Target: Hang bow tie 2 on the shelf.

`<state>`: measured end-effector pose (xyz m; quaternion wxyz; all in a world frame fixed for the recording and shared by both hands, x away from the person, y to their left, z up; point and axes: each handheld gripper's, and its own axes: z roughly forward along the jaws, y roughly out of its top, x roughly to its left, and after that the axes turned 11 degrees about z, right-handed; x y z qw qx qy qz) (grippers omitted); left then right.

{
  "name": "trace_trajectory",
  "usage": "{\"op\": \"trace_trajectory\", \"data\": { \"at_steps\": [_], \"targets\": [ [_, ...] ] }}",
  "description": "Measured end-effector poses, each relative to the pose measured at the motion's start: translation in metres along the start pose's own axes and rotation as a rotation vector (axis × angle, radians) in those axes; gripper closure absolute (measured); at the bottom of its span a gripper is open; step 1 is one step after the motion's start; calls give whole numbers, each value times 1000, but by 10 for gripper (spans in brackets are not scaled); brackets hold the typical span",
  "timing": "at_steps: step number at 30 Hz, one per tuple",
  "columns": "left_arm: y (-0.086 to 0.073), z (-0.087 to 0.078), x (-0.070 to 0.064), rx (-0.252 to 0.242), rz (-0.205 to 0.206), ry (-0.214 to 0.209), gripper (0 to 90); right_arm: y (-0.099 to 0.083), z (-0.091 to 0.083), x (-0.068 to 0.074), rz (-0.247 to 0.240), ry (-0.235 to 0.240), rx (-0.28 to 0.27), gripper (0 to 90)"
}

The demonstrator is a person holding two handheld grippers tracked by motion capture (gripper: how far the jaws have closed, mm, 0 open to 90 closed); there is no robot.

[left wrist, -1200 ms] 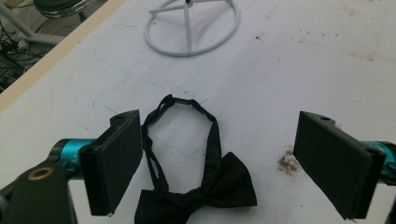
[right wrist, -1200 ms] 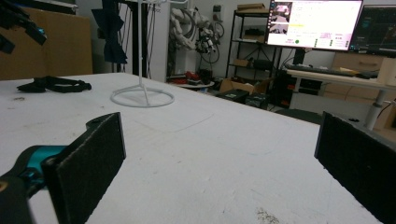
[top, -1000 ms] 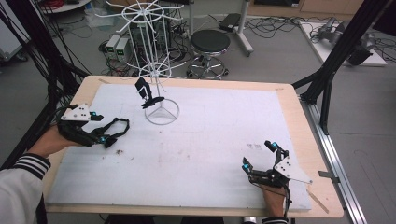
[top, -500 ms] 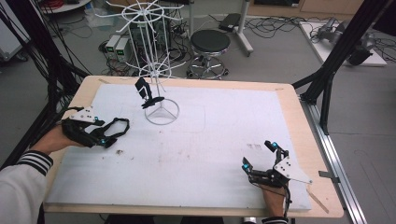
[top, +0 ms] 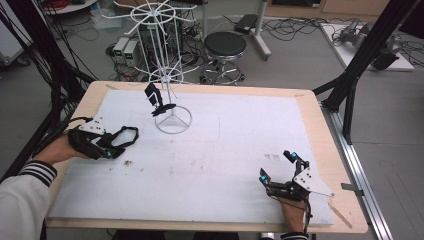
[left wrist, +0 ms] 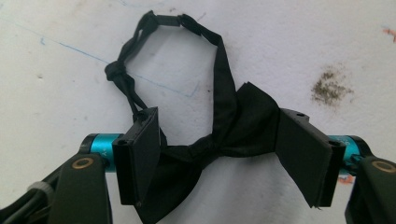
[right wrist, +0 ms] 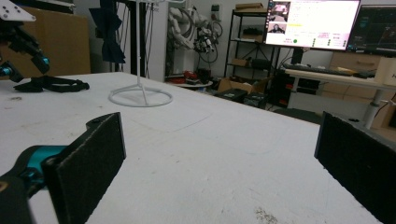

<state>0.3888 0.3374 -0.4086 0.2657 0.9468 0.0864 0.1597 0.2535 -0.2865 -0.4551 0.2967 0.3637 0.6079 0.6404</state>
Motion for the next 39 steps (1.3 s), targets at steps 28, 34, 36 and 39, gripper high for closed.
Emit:
{"op": "trace_trajectory", "data": {
  "at_steps": [28, 34, 36, 39],
  "targets": [
    [-4, 11, 2, 55, -54, -65, 561, 0, 0, 0, 3, 1, 3, 11],
    [-3, 10, 2, 85, -97, -61, 735, 0, 0, 0, 3, 1, 4, 11],
    [-1, 10, 2, 91, -105, -55, 752, 0, 0, 0, 3, 1, 4, 11],
    [0, 10, 1, 95, -103, -47, 761, 0, 0, 0, 3, 1, 3, 11]
  ]
}}
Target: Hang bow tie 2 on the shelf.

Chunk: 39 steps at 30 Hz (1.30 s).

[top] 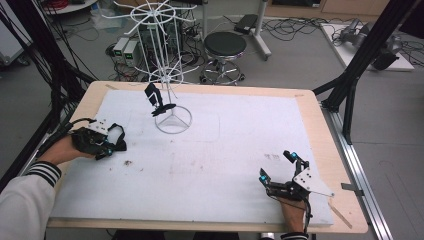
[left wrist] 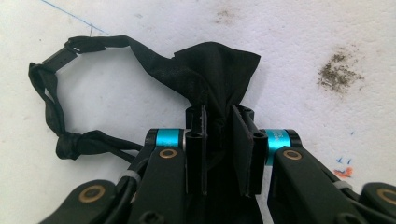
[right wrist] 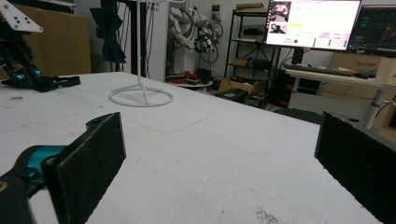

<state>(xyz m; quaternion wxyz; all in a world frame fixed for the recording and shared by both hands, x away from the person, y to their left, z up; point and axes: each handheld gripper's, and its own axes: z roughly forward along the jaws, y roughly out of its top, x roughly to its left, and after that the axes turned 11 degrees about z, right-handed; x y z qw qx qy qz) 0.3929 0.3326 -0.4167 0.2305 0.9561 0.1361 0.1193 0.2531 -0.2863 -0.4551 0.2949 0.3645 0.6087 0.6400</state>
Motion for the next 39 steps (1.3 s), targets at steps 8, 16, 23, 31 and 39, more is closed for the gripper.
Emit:
{"op": "trace_trajectory", "data": {
  "at_steps": [8, 16, 23, 31, 39],
  "targets": [
    [5, -7, 0, -70, 18, 25, 765, 0, 0, 0, 1, 0, 0, 11],
    [5, -21, 0, -168, -23, 101, 765, 0, 0, 0, 1, -1, 0, 11],
    [6, -35, 3, -292, -61, 156, 765, 0, 0, 0, 3, -2, -1, 11],
    [9, -48, 2, -408, -102, 220, 765, 0, -1, 0, 9, -2, -1, 11],
    [14, -55, 0, -486, -127, 257, 765, 0, -1, 0, 11, -1, -2, 11]
  ]
}}
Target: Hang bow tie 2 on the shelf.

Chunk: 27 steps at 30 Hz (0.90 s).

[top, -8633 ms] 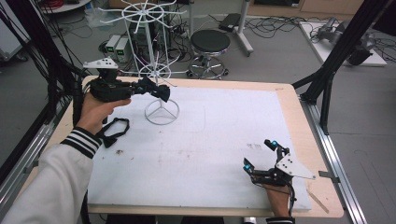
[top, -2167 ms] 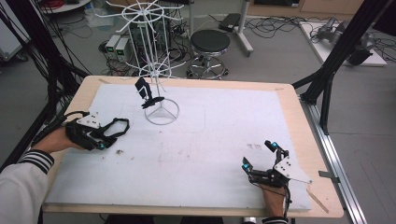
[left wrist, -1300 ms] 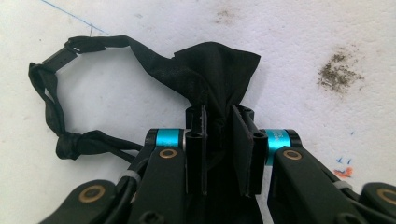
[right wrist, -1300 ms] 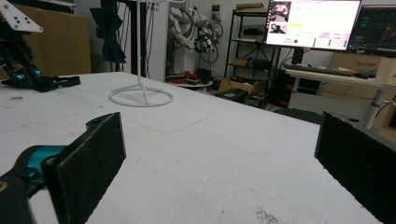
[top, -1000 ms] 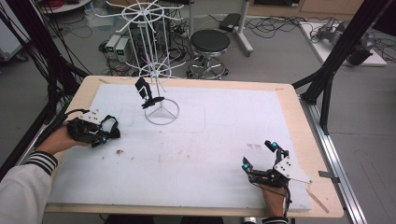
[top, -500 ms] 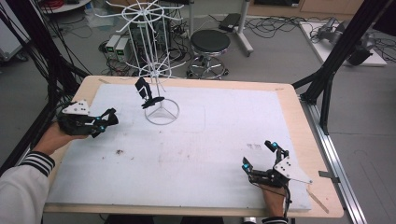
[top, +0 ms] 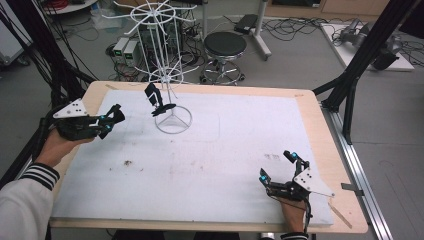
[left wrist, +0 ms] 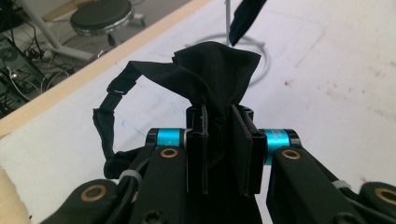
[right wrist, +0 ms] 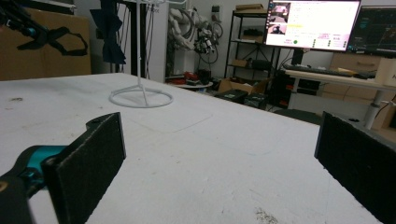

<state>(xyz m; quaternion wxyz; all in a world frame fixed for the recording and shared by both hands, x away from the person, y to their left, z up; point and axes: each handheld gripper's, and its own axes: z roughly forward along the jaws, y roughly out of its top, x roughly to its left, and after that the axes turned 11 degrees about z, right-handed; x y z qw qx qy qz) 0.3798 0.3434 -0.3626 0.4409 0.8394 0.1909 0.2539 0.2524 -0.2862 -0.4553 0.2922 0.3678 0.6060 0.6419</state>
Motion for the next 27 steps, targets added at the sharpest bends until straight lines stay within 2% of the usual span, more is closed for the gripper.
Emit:
{"op": "trace_trajectory", "data": {
  "at_steps": [5, 11, 14, 27],
  "targets": [
    [4, 1, -2, -28, -28, 21, 765, 0, 0, 0, 0, -1, 0, 11],
    [13, -2, -3, -130, -78, 45, 767, 0, 0, 0, -2, -1, 0, 11],
    [19, -2, -4, -124, -57, 57, 767, 0, 0, 0, -3, -1, 1, 11],
    [50, -10, -4, -238, -59, 101, 767, 0, 0, 0, -16, 0, -4, 11]
  ]
}}
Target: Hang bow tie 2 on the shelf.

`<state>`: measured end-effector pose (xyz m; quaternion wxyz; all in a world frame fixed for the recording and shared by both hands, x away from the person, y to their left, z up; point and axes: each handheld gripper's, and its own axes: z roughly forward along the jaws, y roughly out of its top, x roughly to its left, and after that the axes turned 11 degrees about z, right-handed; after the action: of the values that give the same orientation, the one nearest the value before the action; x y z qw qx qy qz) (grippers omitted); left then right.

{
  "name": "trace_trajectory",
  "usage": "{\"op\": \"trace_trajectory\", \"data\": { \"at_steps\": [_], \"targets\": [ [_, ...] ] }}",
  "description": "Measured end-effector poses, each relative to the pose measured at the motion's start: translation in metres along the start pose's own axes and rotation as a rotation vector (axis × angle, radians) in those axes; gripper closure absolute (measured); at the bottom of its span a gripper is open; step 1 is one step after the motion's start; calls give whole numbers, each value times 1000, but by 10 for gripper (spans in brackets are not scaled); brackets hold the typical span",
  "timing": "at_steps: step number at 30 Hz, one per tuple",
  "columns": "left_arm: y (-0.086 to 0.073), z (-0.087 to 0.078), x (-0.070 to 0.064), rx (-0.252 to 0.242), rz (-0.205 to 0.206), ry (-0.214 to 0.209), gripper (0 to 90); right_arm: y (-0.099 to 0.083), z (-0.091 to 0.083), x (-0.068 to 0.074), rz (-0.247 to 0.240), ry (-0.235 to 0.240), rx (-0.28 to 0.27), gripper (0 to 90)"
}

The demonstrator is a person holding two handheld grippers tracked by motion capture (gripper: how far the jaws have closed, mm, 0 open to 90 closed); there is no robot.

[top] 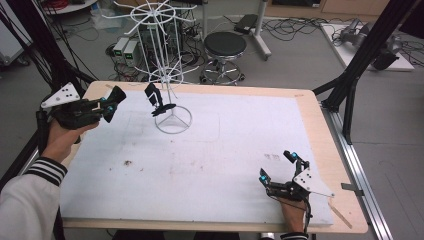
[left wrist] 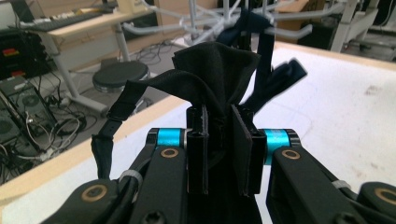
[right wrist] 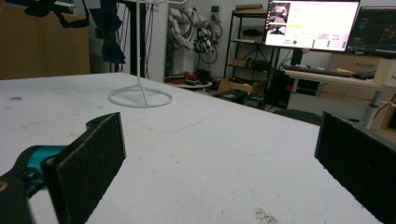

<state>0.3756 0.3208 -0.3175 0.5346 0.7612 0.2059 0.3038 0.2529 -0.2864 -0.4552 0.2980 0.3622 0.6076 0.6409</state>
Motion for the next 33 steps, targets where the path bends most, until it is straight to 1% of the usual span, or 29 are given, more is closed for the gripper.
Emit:
{"op": "trace_trajectory", "data": {
  "at_steps": [4, 6, 7, 9, 11, 15, 16, 17, 20, 21, 25, 28, 33],
  "targets": [
    [8, 1, 0, -22, 7, 6, 767, 0, 0, 0, 7, 1, 3, 11],
    [13, 2, -1, -35, 8, 3, 767, 0, 0, 0, 1, 1, -1, 11],
    [15, 2, -1, -36, 9, 6, 767, 0, 0, 1, 11, -1, 4, 11],
    [19, 4, -2, -40, 9, 6, 767, 0, 0, 1, 12, -1, 4, 11],
    [23, 6, -2, -45, 13, 1, 767, 0, 0, 0, 0, 0, -1, 11],
    [30, 10, -4, -51, 22, -1, 767, 0, 0, 0, 6, -1, 1, 11],
    [31, 10, -4, -52, 27, -1, 767, 0, 0, 0, 6, -1, 0, 11],
    [32, 11, -4, -57, 24, 2, 767, 0, 0, 0, 6, -1, 0, 11],
    [34, 15, -4, -47, 31, 4, 767, 0, 0, 1, 13, -1, 2, 11],
    [35, 16, -4, -53, 27, 3, 767, 0, 0, 0, 8, -1, -1, 11],
    [39, 19, -6, -59, 28, 2, 767, 0, 0, 0, 5, 0, 0, 11],
    [41, 22, -6, -64, 26, -17, 767, 0, 0, 0, 5, 0, 0, 11],
    [44, 27, -8, -74, 21, -29, 767, 0, 0, 0, 5, 0, 0, 11]
  ]
}}
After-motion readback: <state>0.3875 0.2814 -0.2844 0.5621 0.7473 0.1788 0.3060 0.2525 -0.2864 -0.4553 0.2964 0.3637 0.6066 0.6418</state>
